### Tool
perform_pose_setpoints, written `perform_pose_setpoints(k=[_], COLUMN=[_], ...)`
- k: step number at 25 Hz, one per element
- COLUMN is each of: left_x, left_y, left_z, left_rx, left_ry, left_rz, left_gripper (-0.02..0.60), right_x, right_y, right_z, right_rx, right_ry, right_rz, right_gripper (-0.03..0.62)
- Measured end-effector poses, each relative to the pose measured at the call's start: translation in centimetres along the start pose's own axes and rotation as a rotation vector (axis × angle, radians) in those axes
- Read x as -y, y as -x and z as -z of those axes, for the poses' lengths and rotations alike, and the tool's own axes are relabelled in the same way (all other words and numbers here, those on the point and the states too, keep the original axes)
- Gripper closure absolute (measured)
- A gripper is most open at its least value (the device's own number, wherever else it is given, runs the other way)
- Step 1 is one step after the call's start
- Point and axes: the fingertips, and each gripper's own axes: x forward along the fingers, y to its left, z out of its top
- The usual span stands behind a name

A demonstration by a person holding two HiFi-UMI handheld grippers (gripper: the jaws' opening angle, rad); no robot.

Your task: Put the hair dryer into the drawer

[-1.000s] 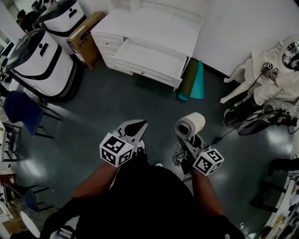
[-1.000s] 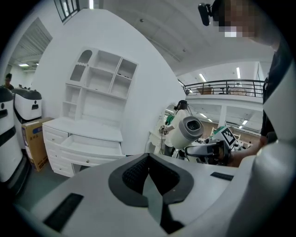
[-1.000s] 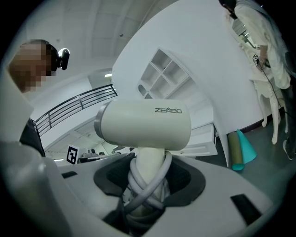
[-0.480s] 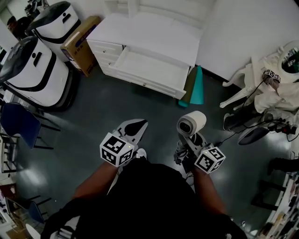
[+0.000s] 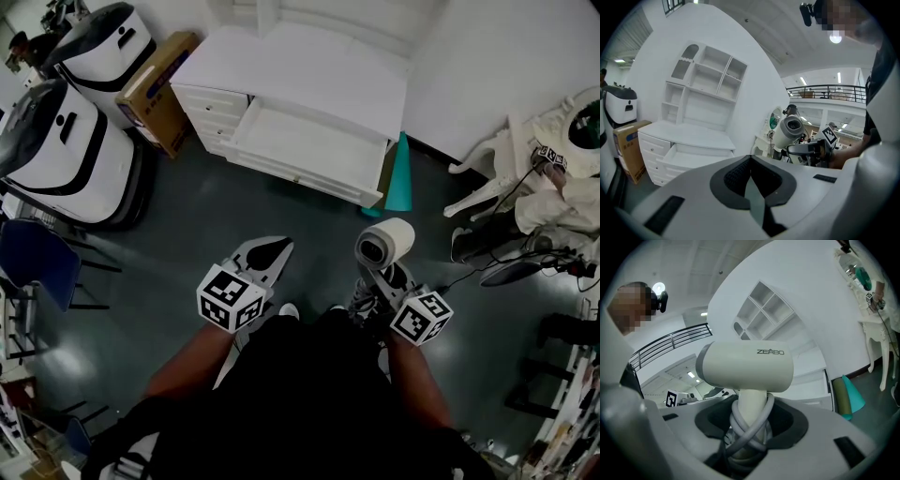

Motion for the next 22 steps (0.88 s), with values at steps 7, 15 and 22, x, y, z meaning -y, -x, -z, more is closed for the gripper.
perform_pose_setpoints(k=[7, 15, 22], left_x=[-2.0, -3.9, -5.7], left_y=[-1.7, -4.9, -9.7], left_z=[-0.7, -1.0, -4.5], left_rx=[-0.002, -0.03, -0.03], left_ry=[0.023, 0.03, 0.007], left_rz=[-0.009, -0.039, -0.054], left_gripper=[0.572, 0.572, 0.572], right_x=[0.8, 4.0, 7.8], right_y=[-2.4, -5.3, -7.8], right_z=[-1.6, -3.3, -7.0], right_rx=[-0.01, -0.027, -0.008], right_ry=[0.004, -0.006, -0.016], right_rz=[-0.017, -0.041, -0.077], right_gripper=[0.384, 0.384, 0.384])
